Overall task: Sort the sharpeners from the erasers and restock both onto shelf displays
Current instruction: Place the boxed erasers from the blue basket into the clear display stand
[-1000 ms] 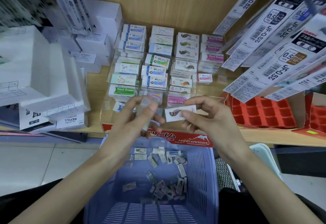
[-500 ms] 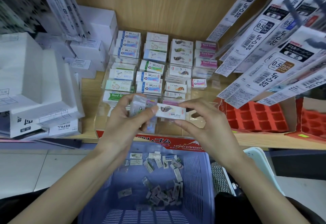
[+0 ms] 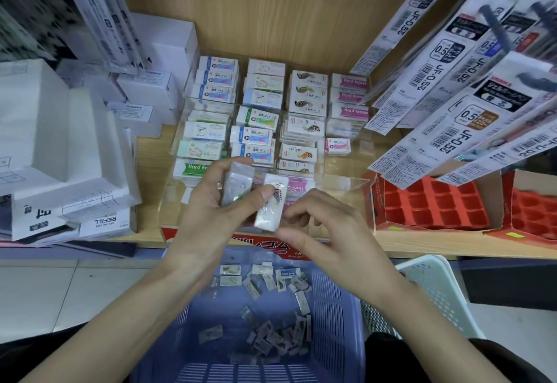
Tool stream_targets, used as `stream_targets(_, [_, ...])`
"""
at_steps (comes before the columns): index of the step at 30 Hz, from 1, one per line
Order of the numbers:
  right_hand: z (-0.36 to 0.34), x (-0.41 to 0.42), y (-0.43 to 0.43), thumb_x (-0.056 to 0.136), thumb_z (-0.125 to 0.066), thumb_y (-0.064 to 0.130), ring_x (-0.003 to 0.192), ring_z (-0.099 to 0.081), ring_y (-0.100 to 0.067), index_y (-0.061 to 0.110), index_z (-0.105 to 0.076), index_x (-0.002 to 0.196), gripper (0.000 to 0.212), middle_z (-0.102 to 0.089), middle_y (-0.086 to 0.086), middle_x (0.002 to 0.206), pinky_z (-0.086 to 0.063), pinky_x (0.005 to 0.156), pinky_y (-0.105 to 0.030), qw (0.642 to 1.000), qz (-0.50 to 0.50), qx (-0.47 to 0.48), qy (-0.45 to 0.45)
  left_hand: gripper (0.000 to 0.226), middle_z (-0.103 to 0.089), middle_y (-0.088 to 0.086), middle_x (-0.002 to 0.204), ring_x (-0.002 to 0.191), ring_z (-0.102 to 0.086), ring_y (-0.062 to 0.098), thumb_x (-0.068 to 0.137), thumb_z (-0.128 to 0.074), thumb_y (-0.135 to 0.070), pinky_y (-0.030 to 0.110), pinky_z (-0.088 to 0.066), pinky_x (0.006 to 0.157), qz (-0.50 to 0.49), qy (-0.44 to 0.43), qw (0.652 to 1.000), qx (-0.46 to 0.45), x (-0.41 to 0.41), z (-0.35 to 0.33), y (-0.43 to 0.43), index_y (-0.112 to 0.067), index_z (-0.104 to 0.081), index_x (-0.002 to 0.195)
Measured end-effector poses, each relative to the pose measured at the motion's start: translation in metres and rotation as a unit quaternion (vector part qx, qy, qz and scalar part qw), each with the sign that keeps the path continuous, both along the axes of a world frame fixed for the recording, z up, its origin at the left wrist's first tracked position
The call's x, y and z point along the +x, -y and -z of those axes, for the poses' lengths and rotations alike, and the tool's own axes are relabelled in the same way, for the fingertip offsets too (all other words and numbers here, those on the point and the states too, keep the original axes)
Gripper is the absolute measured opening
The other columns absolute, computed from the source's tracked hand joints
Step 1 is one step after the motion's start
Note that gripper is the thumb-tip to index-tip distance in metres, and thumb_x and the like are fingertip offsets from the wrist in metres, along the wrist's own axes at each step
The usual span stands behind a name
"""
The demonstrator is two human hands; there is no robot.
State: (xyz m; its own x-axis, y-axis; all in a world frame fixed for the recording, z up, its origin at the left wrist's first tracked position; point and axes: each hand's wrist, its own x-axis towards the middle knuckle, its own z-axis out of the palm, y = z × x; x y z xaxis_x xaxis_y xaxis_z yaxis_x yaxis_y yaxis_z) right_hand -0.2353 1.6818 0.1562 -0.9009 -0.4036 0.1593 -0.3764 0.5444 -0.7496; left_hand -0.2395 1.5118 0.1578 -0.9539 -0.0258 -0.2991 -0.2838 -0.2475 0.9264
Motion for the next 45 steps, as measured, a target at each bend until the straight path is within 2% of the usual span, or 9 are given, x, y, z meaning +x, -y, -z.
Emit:
stream_targets(4, [0.003, 0.000, -0.009, 0.086, -0.060, 0.029, 0.111, -0.046, 0.006, 0.015, -0.052, 0.124, 0.041, -0.043, 0.005, 0.131, -0.036, 0.087, -0.006, 1.000, -0.013, -0.009, -0.002, 0.049, -0.072, 0.004, 0.100, 0.089, -0.070, 0.021, 0.058, -0.073, -0.025, 0.035, -0.058, 0.070, 0.033, 0.000, 0.999, -0.014, -0.002, -0.004, 0.006, -0.024, -0.060, 0.106])
stream_targets(8, [-0.003, -0.003, -0.013, 0.088, -0.060, 0.035, 0.123, -0.043, -0.002, 0.024, -0.037, 0.139, 0.057, -0.035, 0.010, 0.143, -0.035, 0.100, -0.014, 0.999, -0.028, -0.010, 0.012, 0.049, -0.073, 0.000, 0.092, 0.078, -0.071, 0.014, 0.058, -0.073, -0.026, 0.023, -0.055, 0.060, 0.041, -0.006, 0.998, -0.053, -0.004, -0.006, 0.011, -0.027, -0.060, 0.104])
stream_targets(13, [-0.005, -0.013, -0.008, 0.086, -0.067, 0.019, 0.109, -0.052, -0.003, 0.009, -0.058, 0.123, 0.040, -0.057, 0.000, 0.116, -0.040, 0.093, -0.015, 0.996, -0.079, -0.021, 0.022, 0.051, -0.073, 0.007, 0.093, 0.081, -0.070, 0.019, 0.058, -0.073, -0.029, 0.030, -0.058, 0.068, 0.075, -0.001, 0.995, -0.061, -0.002, -0.004, 0.006, -0.022, -0.060, 0.107])
stream_targets(19, [-0.006, -0.044, -0.018, 0.078, -0.075, 0.010, 0.085, -0.055, 0.008, 0.027, -0.058, 0.097, 0.031, -0.055, 0.018, 0.093, -0.040, 0.074, -0.006, 0.982, 0.181, -0.040, 0.023, 0.036, -0.074, 0.006, 0.094, 0.085, -0.071, 0.018, 0.080, -0.055, -0.034, 0.021, -0.055, 0.059, 0.000, 0.057, 0.998, 0.006, -0.007, -0.005, 0.015, -0.011, -0.060, 0.109])
stream_targets(25, [0.014, -0.077, -0.011, 0.083, -0.070, 0.015, 0.116, -0.050, -0.022, 0.019, -0.066, 0.110, 0.027, -0.065, 0.005, 0.111, -0.034, 0.104, -0.052, 0.969, 0.186, 0.161, 0.018, 0.037, -0.074, 0.009, 0.088, 0.067, -0.065, 0.012, 0.079, -0.054, -0.036, 0.024, -0.045, 0.060, -0.008, 0.068, 0.998, 0.018, -0.006, -0.007, 0.015, -0.012, -0.061, 0.106])
stream_targets(31, [0.017, -0.080, -0.016, 0.085, -0.049, 0.002, 0.103, -0.036, -0.012, 0.021, -0.072, 0.095, 0.031, -0.066, 0.010, 0.112, -0.026, 0.107, -0.041, 0.970, 0.108, 0.216, 0.028, 0.036, -0.073, 0.009, 0.085, 0.059, -0.058, 0.011, 0.087, -0.048, -0.039, 0.026, -0.039, 0.062, -0.001, 0.079, 0.996, 0.030, -0.007, -0.007, 0.016, -0.012, -0.061, 0.106])
stream_targets(35, [0.013, -0.074, -0.009, 0.082, -0.045, -0.003, 0.106, -0.036, -0.018, 0.014, -0.069, 0.099, 0.033, -0.062, 0.002, 0.119, -0.024, 0.091, -0.027, 0.963, 0.101, 0.247, 0.018, 0.037, -0.071, 0.016, 0.085, 0.057, -0.045, 0.016, 0.100, -0.024, -0.028, 0.024, -0.032, 0.050, 0.016, 0.072, 0.994, 0.081, -0.006, -0.009, 0.017, -0.012, -0.057, 0.099])
stream_targets(40, [-0.015, -0.041, 0.002, 0.084, -0.049, 0.003, 0.106, -0.041, -0.008, 0.018, -0.066, 0.104, 0.030, -0.059, 0.009, 0.116, -0.027, 0.087, -0.010, 0.989, 0.091, 0.115, -0.005, 0.039, -0.069, 0.022, 0.083, 0.050, -0.034, 0.016, 0.096, -0.019, -0.021, 0.027, -0.022, 0.047, 0.050, 0.064, 0.994, 0.071, -0.002, -0.013, 0.014, -0.003, -0.053, 0.099])
stream_targets(45, [-0.020, -0.015, 0.019, 0.085, -0.058, 0.029, 0.097, -0.057, 0.001, 0.029, -0.063, 0.111, 0.026, -0.066, 0.016, 0.102, -0.039, 0.083, -0.012, 0.971, 0.022, -0.142, 0.190, 0.025, -0.052, 0.017, 0.052, 0.027, -0.033, 0.013, 0.089, -0.020, 0.005, 0.019, -0.013, 0.034, 0.082, 0.113, 0.989, 0.040, -0.007, -0.023, 0.000, -0.003, -0.042, 0.080])
